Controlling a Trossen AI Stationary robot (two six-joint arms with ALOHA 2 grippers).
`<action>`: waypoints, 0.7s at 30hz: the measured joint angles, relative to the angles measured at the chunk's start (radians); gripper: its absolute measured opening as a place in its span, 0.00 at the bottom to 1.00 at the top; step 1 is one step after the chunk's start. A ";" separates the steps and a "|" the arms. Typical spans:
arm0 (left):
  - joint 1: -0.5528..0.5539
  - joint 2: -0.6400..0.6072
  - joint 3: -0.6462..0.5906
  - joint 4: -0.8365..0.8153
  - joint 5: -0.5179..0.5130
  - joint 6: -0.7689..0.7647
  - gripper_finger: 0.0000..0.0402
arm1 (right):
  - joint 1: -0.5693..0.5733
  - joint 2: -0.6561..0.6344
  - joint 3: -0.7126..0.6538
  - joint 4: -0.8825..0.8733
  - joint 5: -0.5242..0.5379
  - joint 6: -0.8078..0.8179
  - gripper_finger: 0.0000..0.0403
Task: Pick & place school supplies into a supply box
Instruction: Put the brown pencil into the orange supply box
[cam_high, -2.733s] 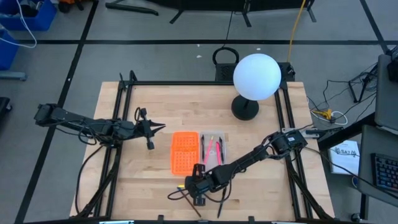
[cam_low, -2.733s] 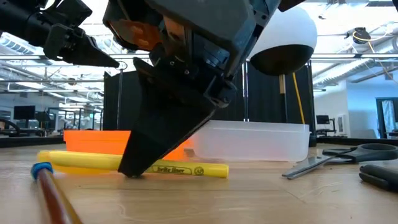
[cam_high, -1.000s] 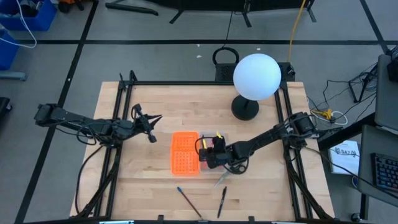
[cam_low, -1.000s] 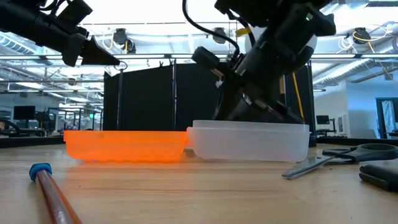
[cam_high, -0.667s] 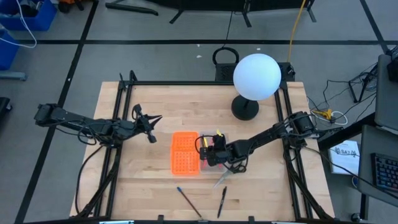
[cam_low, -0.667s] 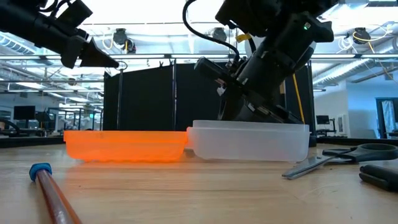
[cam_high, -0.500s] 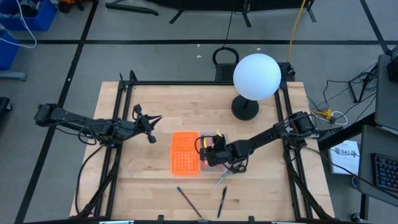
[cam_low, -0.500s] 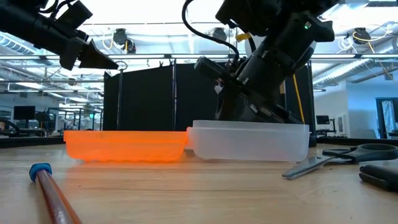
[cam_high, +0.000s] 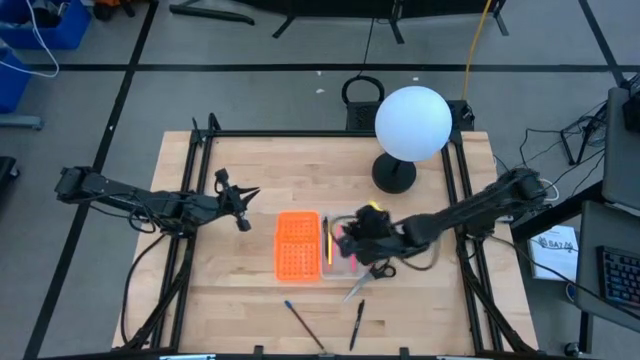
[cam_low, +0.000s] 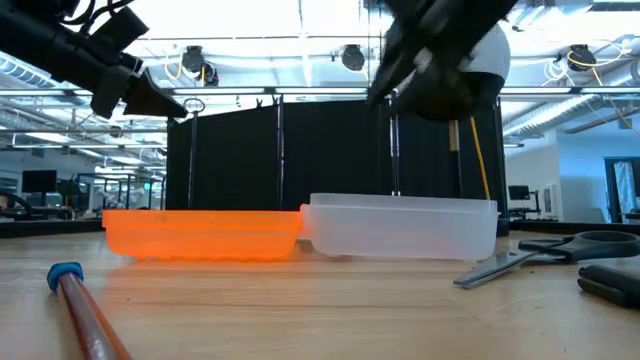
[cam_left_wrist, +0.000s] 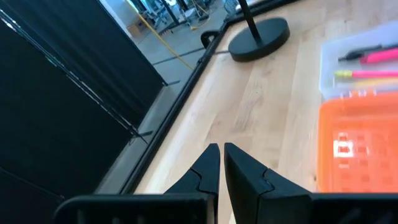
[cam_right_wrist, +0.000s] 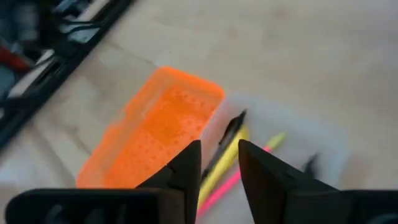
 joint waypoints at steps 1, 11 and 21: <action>0.000 0.000 0.000 -0.011 0.001 -0.003 0.08 | 0.017 -0.039 0.000 -0.048 0.031 -0.062 0.23; -0.001 0.000 0.000 -0.005 0.112 0.025 0.08 | 0.099 -0.425 -0.259 -0.270 0.246 -0.186 0.02; -0.002 0.000 0.000 0.056 0.234 0.058 0.08 | 0.081 -0.782 -0.687 0.468 0.032 -1.020 0.00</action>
